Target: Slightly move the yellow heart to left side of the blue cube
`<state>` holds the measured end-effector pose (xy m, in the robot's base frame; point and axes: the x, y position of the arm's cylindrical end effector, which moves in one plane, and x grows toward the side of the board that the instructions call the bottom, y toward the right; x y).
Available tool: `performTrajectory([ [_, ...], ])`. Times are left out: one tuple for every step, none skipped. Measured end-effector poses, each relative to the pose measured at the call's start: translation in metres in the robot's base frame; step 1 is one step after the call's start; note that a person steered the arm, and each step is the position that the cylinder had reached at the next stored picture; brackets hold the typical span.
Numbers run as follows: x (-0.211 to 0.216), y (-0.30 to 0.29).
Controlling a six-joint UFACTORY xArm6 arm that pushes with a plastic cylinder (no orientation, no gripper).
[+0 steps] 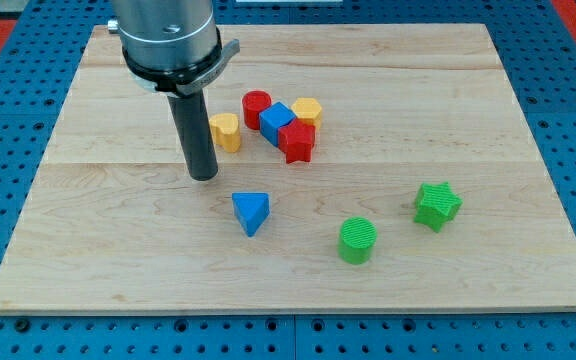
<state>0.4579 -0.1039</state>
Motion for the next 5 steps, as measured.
performTrajectory([
  [-0.005, -0.004],
  [-0.021, -0.004],
  [-0.031, 0.005],
  [-0.034, 0.030],
  [-0.034, 0.030],
])
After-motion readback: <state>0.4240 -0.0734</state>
